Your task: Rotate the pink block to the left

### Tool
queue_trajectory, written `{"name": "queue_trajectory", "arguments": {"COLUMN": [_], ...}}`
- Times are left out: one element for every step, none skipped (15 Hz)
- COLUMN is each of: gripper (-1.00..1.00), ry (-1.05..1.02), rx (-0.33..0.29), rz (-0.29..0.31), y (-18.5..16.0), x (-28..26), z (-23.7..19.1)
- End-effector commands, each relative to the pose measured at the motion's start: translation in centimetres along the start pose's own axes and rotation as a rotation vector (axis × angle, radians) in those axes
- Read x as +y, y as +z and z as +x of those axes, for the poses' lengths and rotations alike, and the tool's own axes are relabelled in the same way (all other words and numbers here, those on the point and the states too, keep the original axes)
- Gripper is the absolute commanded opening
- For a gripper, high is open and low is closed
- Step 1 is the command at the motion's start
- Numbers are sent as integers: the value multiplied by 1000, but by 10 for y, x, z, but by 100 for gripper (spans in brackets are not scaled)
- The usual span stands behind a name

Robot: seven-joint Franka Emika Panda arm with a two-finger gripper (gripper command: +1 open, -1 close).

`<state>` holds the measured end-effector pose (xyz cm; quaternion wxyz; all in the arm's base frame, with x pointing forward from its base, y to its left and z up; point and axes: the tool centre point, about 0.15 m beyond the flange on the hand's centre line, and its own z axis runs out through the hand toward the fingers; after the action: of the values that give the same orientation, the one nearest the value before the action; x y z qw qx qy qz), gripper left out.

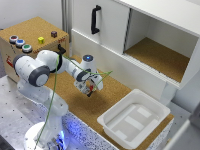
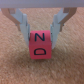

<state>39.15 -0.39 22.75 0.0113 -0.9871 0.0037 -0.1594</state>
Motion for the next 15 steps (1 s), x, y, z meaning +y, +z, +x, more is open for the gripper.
{"name": "queue_trajectory", "arguments": {"gripper": [-100,-100,-100,-100,-100,-100,-100,-100,-100,-100,-100,-100,-100,-100,-100], "ry": [-276,-357,-392,-481,-555,-631,-705,-784,-845,-903,-942,-988,-1023,-1074,-1135], "rx": [-62,-91,-94,-114,-129,-132,-128,-124,-127,-136,-138,-141,-152,-163,-171], "rz": [13,23,12,6,11,14,16,31,50,70,95,110,129,154,168], "y": [-34,-36,-39,-40,-39,-41,-41,-41,-40,-36,-33,-29,-26,-21,-19], "x": [-26,-29,-29,-30,-29,-27,-25,-23,-20,-16,-12,-9,-7,-4,-3], "z": [20,18,16,14,13,12,12,10,9,8,7,6,6,4,3]}}
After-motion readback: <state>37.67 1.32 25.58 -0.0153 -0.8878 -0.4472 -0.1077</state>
